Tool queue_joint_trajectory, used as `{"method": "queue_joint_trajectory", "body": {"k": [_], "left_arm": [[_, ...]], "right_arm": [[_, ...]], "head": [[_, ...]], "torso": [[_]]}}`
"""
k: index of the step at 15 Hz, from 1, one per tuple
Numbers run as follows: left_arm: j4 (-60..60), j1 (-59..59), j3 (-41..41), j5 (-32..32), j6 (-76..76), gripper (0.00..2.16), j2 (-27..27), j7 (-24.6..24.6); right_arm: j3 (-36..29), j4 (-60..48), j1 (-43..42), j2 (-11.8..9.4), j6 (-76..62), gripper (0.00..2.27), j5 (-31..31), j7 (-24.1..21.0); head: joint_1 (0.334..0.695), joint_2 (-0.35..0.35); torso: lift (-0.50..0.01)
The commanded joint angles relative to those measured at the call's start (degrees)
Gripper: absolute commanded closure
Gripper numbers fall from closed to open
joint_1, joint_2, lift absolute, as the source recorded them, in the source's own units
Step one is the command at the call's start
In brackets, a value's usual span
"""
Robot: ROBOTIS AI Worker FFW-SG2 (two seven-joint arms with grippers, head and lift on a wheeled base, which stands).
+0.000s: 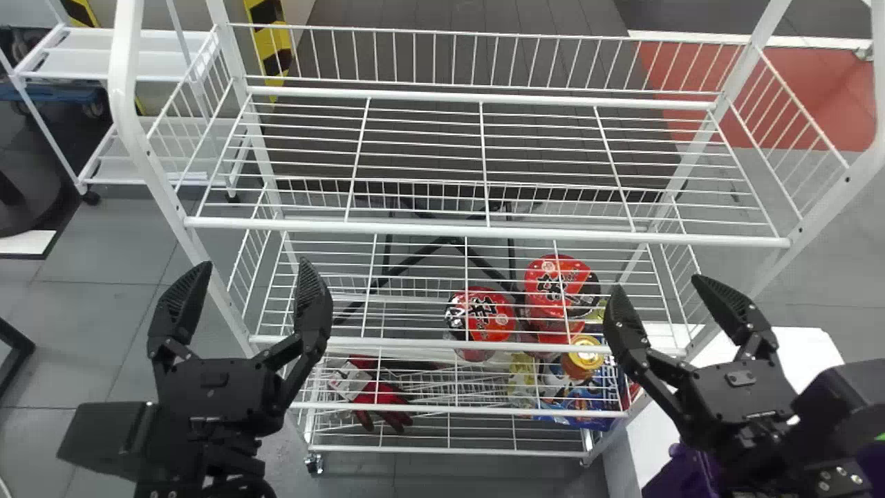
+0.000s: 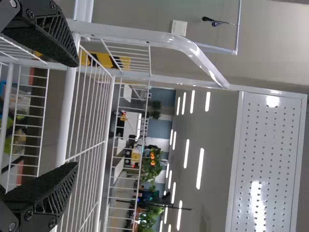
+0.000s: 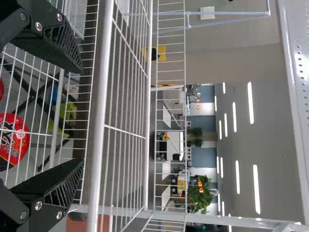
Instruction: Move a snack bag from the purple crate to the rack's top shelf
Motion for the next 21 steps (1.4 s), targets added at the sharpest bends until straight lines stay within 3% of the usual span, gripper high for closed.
{"method": "queue_joint_trajectory", "body": {"k": [1, 8, 21], "left_arm": [[1.3, -0.4, -0.8, -0.1, -0.6, 0.08, -0.1, 0.2], [2.4, -1.3, -0.9, -0.2, -0.6, 0.08, -0.1, 0.6], [2.7, -1.9, 0.4, 0.6, -0.1, 0.08, -0.1, 0.7]], "right_arm": [[0.3, 1.7, 0.0, 0.0, -2.0, 0.18, 0.0, 0.0], [0.2, 2.3, -0.7, -0.1, -4.1, 0.18, 0.5, 0.0], [0.8, 3.0, -2.3, 0.2, -3.9, 0.17, 1.5, -0.1]], "head": [[0.695, -0.050], [0.695, -0.072], [0.695, -0.048]], "torso": [[-0.157], [-0.185], [-0.238]]}}
